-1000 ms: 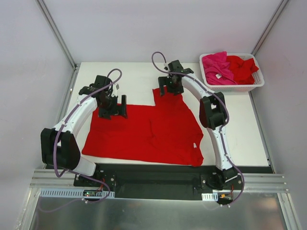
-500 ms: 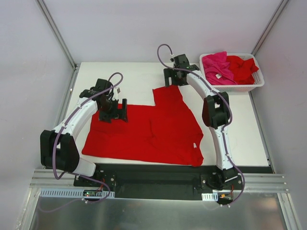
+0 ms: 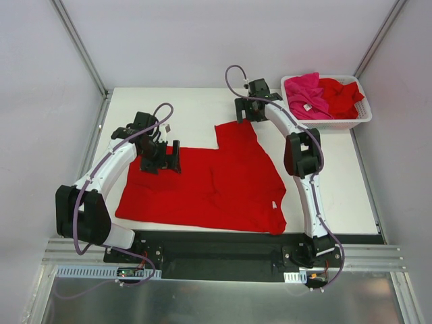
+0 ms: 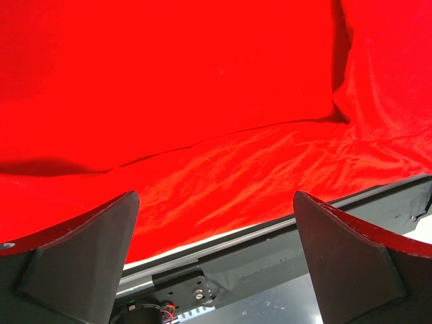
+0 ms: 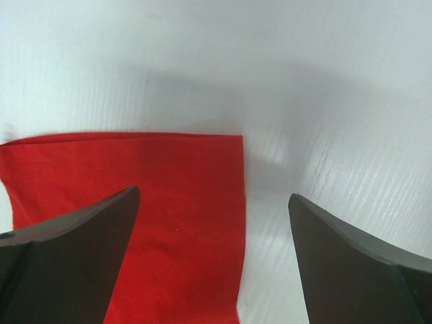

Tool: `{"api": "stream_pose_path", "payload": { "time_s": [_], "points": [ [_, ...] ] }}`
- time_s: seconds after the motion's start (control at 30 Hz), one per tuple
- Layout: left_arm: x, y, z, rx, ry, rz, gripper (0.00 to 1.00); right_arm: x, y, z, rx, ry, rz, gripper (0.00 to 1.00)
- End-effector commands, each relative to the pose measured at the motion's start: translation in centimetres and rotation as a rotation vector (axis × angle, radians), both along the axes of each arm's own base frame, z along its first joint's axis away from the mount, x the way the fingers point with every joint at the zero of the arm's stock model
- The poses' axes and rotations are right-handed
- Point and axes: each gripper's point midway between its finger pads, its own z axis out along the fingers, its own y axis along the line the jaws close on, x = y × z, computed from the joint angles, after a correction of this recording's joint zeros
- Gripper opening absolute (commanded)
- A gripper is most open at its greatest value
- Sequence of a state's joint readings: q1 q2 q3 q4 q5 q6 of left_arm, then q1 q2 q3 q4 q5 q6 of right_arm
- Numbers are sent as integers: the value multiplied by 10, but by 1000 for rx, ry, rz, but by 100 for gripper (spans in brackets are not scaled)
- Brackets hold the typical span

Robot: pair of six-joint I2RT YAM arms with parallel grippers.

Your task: Fold and stack the t-shirts

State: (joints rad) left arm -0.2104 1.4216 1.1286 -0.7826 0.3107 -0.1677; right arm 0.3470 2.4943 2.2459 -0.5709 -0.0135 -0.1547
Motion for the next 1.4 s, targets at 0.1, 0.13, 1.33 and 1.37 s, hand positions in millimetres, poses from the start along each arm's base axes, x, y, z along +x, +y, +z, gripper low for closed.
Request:
{"api": "stream_pose_path", "payload": {
  "time_s": [0.1, 0.13, 1.33, 1.37],
  "points": [
    [-1, -7, 7, -21, -14, -33, 99, 20, 1, 18, 69, -57, 4, 96],
    [1, -7, 7, -20, -14, -31, 99, 21, 1, 18, 73, -59, 6, 96],
    [5, -6, 3, -5, -4, -26, 99, 19, 15, 11, 190, 3, -12, 73],
    [6, -6, 3, -6, -6, -26, 99, 19, 16, 11, 190, 1, -11, 71]
  ]
}}
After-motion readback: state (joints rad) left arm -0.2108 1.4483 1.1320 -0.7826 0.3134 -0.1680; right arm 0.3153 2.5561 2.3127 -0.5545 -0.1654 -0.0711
